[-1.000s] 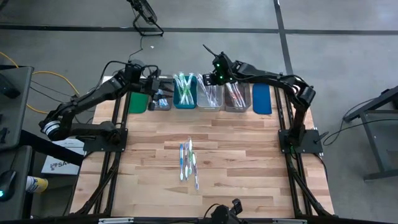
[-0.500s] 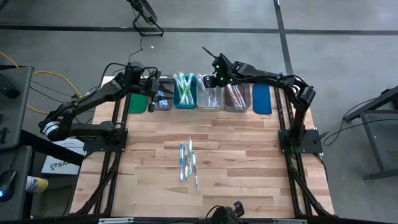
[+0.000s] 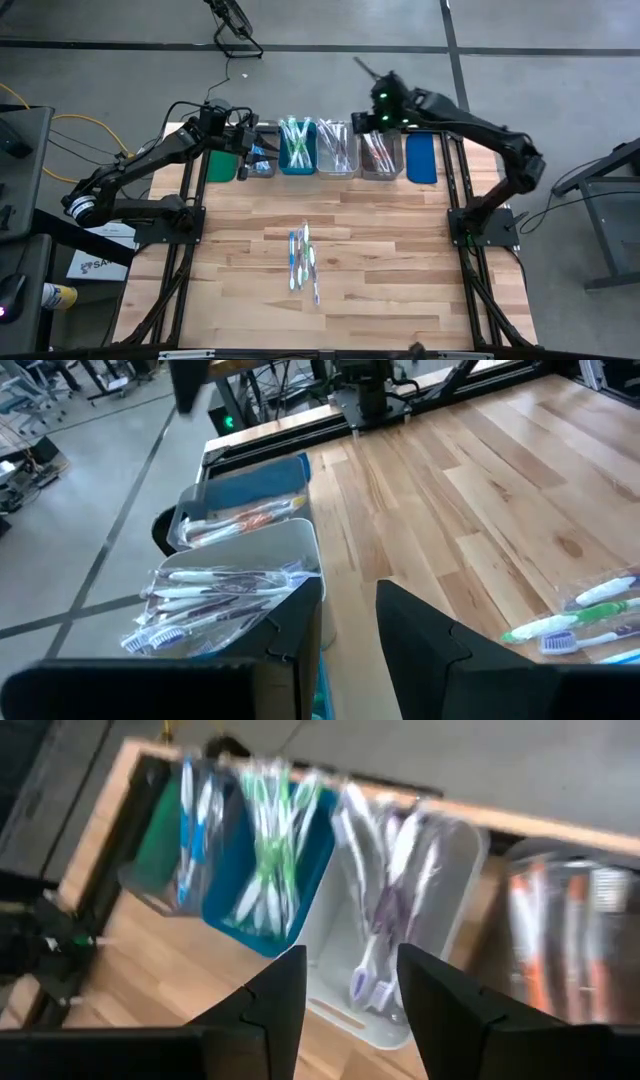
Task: Pick & Place Toothbrushes
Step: Put the purple toothbrush into the white bin
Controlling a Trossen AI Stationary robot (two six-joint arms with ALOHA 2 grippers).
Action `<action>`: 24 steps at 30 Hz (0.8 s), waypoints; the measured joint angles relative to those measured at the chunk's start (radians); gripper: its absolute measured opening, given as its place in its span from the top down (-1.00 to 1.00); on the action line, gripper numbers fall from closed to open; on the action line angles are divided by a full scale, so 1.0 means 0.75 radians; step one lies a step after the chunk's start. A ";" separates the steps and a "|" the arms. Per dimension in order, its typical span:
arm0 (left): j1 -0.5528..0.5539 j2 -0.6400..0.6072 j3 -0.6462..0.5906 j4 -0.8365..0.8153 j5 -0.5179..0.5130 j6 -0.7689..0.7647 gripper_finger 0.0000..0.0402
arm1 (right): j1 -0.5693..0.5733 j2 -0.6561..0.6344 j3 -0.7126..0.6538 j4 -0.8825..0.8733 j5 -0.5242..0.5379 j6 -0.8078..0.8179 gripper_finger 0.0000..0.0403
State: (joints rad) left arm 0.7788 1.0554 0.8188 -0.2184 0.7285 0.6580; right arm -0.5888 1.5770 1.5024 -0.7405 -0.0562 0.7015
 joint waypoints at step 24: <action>0.000 -0.176 0.000 0.095 -0.068 -0.266 0.53 | 0.720 -0.107 -0.073 -0.175 0.283 0.294 0.27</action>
State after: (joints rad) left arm 0.7788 0.9234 0.8188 -0.1475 0.6778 0.4583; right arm -0.0485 1.4967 1.4478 -0.8719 0.1559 0.9223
